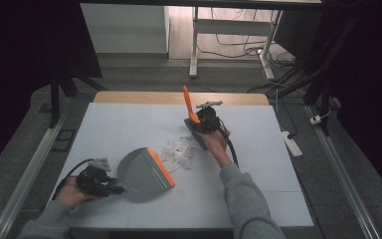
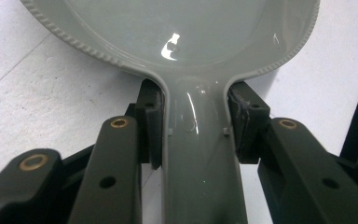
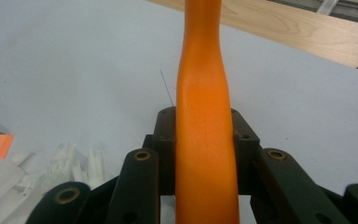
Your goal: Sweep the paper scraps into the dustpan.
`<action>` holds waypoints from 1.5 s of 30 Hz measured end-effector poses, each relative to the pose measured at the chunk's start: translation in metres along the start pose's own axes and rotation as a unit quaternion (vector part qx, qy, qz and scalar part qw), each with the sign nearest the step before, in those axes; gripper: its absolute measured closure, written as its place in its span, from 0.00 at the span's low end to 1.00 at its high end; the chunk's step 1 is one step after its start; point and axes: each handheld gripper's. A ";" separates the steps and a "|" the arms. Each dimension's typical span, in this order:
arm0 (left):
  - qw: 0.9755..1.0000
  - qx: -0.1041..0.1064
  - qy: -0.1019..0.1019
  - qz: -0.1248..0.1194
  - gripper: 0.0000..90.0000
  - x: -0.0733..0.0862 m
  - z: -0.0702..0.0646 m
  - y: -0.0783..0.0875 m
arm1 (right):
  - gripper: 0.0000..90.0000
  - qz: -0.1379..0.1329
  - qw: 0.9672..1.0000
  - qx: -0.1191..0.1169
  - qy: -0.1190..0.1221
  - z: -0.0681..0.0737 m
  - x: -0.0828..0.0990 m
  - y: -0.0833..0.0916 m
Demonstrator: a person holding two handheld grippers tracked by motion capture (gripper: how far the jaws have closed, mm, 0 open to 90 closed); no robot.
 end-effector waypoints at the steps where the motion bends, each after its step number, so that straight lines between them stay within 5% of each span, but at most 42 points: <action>1: 1.000 0.000 0.000 0.000 0.68 0.000 0.000 0.000 | 0.78 0.002 1.000 0.001 0.005 0.002 0.000 -0.001; 13: 1.000 0.000 0.001 -0.003 0.68 -0.003 0.001 -0.004 | 0.78 0.015 0.998 -0.039 0.045 0.043 0.007 -0.006; 19: 1.000 0.000 0.003 -0.005 0.68 -0.005 0.002 -0.007 | 0.78 0.033 0.995 -0.076 0.060 0.072 0.017 -0.007; 24: 1.000 0.000 0.003 -0.005 0.68 -0.006 0.002 -0.007 | 0.78 0.034 0.988 -0.119 0.089 0.097 0.022 0.008; 30: 1.000 0.000 0.005 -0.005 0.68 -0.005 0.001 -0.006 | 0.78 -0.012 0.991 -0.108 0.078 0.085 0.007 0.030; 35: 1.000 -0.003 0.007 -0.005 0.68 -0.006 0.001 -0.006 | 0.78 -0.031 0.996 -0.065 0.050 0.054 -0.001 0.035; 45: 1.000 -0.008 0.010 -0.004 0.68 -0.007 -0.001 -0.006 | 0.78 -0.014 1.000 -0.017 0.022 0.017 -0.004 0.020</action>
Point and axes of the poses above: each handheld gripper's, and its own axes: y roughly backward along the jaws, x roughly out of its underside, z roughly to its left, and after that the axes turned 14 degrees about -y, right-handed
